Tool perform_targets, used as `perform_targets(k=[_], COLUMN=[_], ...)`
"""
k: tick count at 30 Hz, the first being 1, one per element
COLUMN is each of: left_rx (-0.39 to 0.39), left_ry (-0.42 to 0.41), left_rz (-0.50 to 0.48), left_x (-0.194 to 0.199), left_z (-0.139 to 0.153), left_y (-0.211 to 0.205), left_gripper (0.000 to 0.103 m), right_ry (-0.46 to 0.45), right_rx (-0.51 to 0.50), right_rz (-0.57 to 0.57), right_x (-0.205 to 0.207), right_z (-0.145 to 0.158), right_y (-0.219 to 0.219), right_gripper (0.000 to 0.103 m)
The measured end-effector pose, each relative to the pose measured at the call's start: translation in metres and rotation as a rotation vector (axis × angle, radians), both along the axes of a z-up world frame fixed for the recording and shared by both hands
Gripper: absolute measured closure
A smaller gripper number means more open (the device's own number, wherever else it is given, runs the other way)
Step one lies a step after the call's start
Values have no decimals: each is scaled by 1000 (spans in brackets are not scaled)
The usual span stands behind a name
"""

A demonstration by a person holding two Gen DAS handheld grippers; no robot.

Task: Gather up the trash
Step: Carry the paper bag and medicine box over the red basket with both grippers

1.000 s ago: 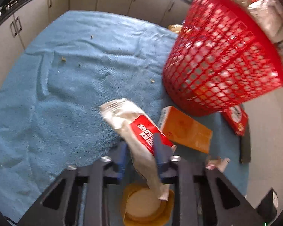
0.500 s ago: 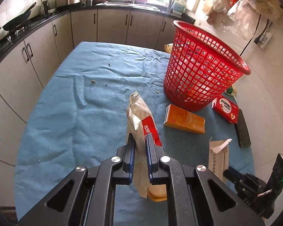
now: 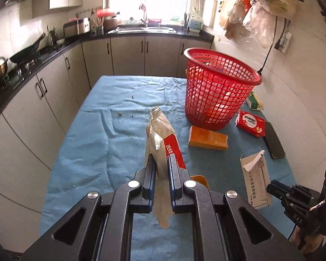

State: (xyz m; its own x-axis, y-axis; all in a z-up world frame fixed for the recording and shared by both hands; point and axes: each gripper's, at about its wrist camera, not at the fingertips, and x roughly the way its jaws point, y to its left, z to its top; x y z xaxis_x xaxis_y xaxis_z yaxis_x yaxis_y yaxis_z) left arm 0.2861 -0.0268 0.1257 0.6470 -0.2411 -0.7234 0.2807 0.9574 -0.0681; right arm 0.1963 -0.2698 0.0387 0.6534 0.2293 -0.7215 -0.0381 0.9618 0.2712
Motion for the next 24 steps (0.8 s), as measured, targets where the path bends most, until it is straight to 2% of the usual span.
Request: perform_targets(k=[13,19,24], left_rx=[-8,-10,-2], left_ry=[-93,-140,-183], left_rz=[-71,-90,-97], left_x=[-18,-7,11], left_z=[53,84,110], left_y=[-19,-32,-49], left_gripper=[93,93,93], right_ry=[-109,-184,-247], right_rx=[-17,-5,-3], right_rz=[11,-8,-35], right_x=[-17,-12,8], right_z=[54,94,126], right_y=[-2,-15,-27], right_gripper=[88,88,88])
